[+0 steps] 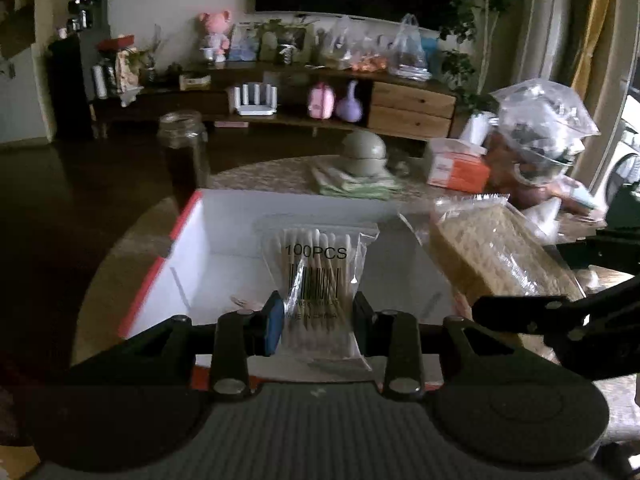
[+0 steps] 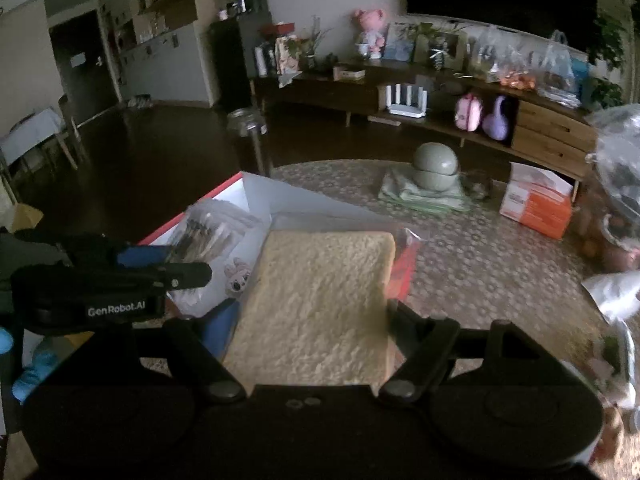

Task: Organize objects
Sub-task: 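Carry the swab bag with the left tool into the box while the right tool carries the bread there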

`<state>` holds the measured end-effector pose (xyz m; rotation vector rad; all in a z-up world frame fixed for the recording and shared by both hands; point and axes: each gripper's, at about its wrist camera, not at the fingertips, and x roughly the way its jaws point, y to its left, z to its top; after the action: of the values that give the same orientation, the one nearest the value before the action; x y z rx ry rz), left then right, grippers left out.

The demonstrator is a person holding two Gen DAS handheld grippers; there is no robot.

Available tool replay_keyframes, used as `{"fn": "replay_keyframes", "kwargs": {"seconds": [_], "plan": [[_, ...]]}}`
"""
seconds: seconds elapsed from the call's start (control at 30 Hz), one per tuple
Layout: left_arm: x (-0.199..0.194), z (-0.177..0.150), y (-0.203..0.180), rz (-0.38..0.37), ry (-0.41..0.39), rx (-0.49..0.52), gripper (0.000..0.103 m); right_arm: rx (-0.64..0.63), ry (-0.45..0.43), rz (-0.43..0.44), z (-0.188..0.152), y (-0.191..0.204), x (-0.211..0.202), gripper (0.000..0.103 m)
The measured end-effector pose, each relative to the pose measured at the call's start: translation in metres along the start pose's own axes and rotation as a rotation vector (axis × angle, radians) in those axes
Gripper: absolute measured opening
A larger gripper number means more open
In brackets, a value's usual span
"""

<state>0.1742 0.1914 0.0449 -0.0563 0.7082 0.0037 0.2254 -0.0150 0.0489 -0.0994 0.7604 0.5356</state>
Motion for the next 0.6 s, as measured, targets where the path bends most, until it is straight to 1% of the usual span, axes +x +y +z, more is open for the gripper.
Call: {"fn": "replay_keyframes", "kwargs": {"seconds": [0.13, 0.37, 0.43, 0.47, 0.6], "plan": [[0.011, 0.008, 0.014, 0.031, -0.007, 0.011, 0.034, -0.043, 0.030, -0.025, 0.008, 0.010, 0.029, 0.078], [0.051, 0.022, 0.034, 0.048, 0.045, 0.005, 0.034, -0.075, 0.113, -0.046, 0.020, 0.021, 0.080, 0.078], [0.063, 0.023, 0.037, 0.076, 0.050, 0.018, 0.034, -0.088, 0.135, -0.050, 0.022, 0.024, 0.094, 0.078], [0.070, 0.023, 0.038, 0.083, 0.064, 0.019, 0.034, -0.094, 0.142, -0.055, 0.021, 0.025, 0.098, 0.078], [0.095, 0.026, 0.046, 0.072, 0.125, 0.004, 0.034, -0.087, 0.185, -0.066, 0.020, 0.026, 0.122, 0.078]]}}
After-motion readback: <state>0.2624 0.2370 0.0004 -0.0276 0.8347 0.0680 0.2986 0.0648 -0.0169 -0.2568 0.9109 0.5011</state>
